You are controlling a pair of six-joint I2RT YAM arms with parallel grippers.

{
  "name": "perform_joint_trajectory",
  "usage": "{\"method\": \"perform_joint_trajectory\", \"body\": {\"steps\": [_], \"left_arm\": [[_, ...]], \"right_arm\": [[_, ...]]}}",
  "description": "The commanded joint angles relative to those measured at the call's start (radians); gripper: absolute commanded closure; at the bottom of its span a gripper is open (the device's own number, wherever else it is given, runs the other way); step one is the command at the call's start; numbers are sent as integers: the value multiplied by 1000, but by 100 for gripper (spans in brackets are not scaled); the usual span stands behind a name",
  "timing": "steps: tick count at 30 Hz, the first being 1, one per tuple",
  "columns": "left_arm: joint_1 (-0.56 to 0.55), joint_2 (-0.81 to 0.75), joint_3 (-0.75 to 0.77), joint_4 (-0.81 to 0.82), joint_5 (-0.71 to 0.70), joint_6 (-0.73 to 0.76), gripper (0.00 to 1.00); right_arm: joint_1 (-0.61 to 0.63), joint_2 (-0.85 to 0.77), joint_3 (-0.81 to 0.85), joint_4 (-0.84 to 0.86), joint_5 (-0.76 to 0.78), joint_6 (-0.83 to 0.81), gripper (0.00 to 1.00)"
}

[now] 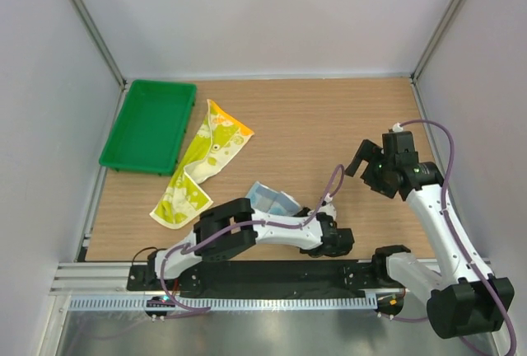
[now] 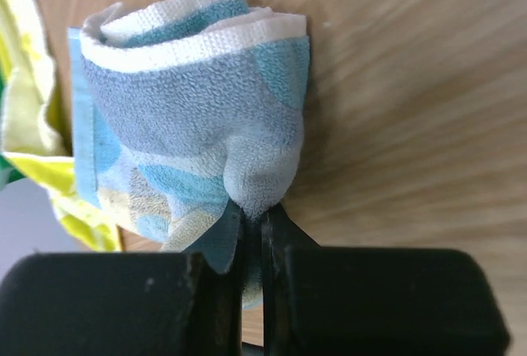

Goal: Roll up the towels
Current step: Roll the towel

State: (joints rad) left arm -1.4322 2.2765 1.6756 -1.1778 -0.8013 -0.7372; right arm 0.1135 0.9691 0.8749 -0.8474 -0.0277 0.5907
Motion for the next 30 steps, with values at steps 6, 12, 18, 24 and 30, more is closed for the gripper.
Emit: {"method": "perform_joint_trajectory", "body": {"steps": [6,12,18,24,30], "left_arm": [[7,-122,-34,329,338,45,100],[82,-262,-215,560,575,52,100],[199,-399,-450,791,844,27,100],[328,-520,-631,987,1019,-24,100],[460,-598,-816,1224,1212,-126,99]], "right_arm": [[-6,31,41,-1,-52,-40,0],[-6,52,33,-8,-129,-66,1],[-6,52,16,5,-169,-58,1],[-6,56,-16,36,-253,-51,1],[-5,39,-102,111,-395,-19,4]]}}
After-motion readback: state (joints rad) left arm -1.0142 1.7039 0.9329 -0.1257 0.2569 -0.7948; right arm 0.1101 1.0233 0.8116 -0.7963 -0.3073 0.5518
